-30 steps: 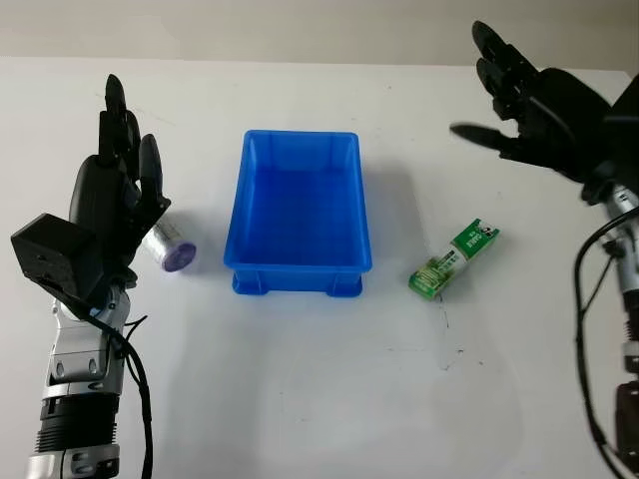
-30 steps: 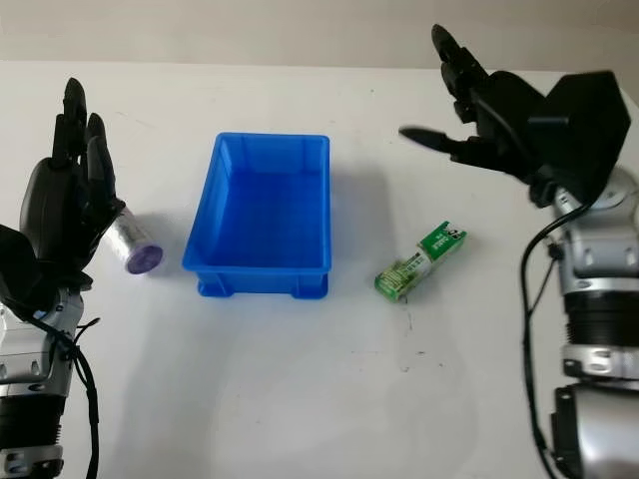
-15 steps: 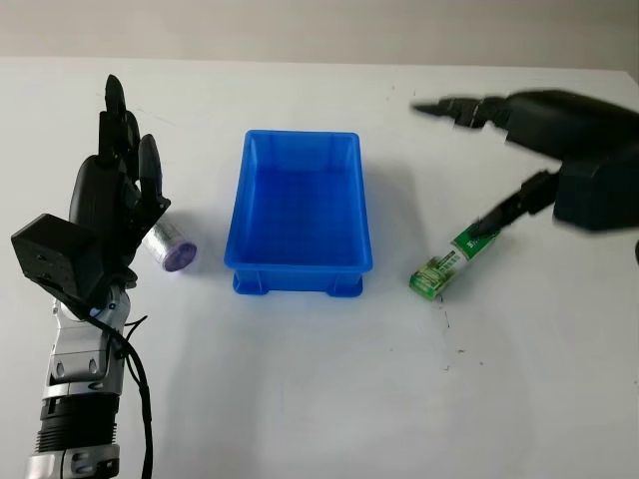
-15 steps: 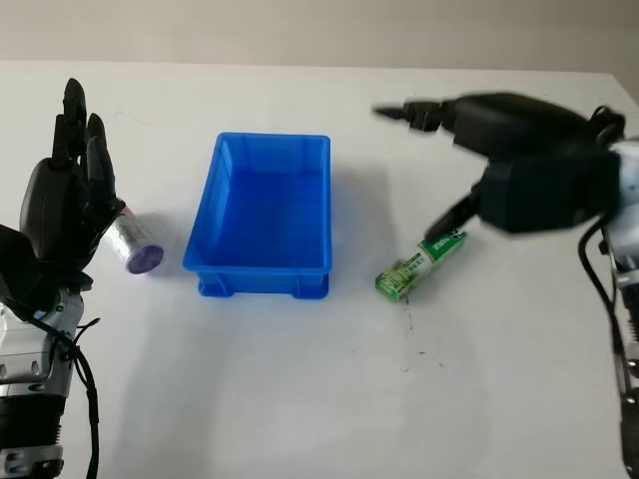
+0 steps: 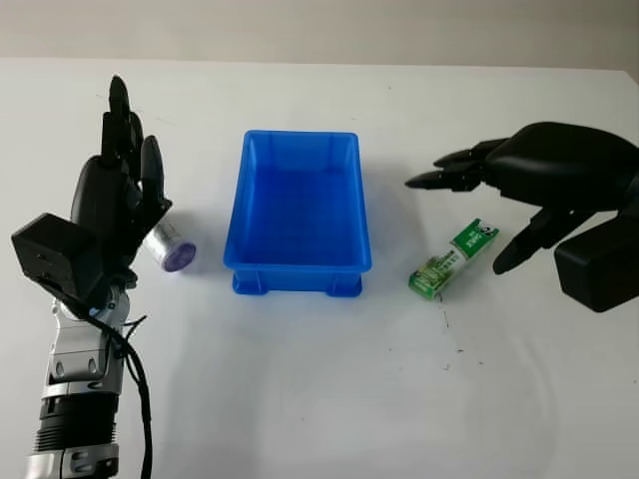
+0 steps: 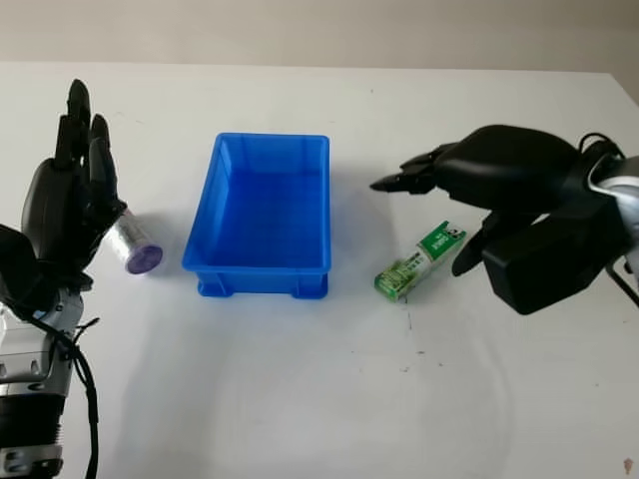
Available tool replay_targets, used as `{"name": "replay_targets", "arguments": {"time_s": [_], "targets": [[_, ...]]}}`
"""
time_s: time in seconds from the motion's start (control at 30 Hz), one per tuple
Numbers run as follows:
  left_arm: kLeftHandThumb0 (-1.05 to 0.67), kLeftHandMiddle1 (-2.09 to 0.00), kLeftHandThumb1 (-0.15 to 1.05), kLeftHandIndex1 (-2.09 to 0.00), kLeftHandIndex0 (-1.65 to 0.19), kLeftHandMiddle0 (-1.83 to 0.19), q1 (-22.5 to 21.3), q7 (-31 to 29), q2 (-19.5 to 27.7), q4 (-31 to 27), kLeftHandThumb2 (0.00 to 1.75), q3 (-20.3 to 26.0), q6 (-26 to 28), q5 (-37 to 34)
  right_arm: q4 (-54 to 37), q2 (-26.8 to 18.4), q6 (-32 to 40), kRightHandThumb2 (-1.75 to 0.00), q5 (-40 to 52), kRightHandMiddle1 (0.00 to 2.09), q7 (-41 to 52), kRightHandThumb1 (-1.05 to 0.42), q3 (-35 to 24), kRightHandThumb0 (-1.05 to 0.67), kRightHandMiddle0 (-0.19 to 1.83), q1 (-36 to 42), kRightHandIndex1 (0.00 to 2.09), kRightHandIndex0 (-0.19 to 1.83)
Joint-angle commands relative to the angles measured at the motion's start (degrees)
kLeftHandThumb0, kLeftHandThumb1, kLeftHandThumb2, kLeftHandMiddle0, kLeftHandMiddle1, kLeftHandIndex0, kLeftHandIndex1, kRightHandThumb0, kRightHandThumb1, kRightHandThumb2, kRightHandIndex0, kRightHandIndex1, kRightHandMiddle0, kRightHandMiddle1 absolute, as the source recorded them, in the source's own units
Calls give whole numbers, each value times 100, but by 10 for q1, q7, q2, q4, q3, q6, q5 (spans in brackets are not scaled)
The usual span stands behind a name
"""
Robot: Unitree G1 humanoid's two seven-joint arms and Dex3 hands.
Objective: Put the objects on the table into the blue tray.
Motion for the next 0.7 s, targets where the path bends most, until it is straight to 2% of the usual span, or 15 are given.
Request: {"name": "replay_targets", "arguments": {"time_s": [0.0, 0.2, 0.43, 0.57, 0.67], "targets": [[-85, 0, 105, 0, 19, 19, -11, -1, 5, 4, 71, 3, -5, -4, 2, -5, -7, -6, -6, 6, -9, -74, 3, -53, 36, 11, 8, 35], [-84, 0, 105, 0, 19, 19, -12, -8, 8, 4, 71, 1, -2, -4, 30, 9, -24, -7, -28, 6, -46, -78, 18, -45, 37, 19, 8, 38], [-84, 0, 105, 0, 19, 19, -9, -10, 11, 2, 71, 2, -5, -3, 116, 30, -89, -6, -55, 7, -121, -80, 45, -42, 42, 17, 10, 45], [-84, 0, 105, 0, 19, 19, -7, -10, 9, -2, 69, 4, -1, -7, 149, 37, -112, -6, -92, 8, -176, -80, 59, -42, 49, 15, 12, 52], [-84, 0, 105, 0, 19, 19, -6, -9, 9, -5, 69, 3, 1, -6, 162, 42, -118, -6, -106, 10, -196, -83, 69, -35, 56, 14, 14, 58]]}}
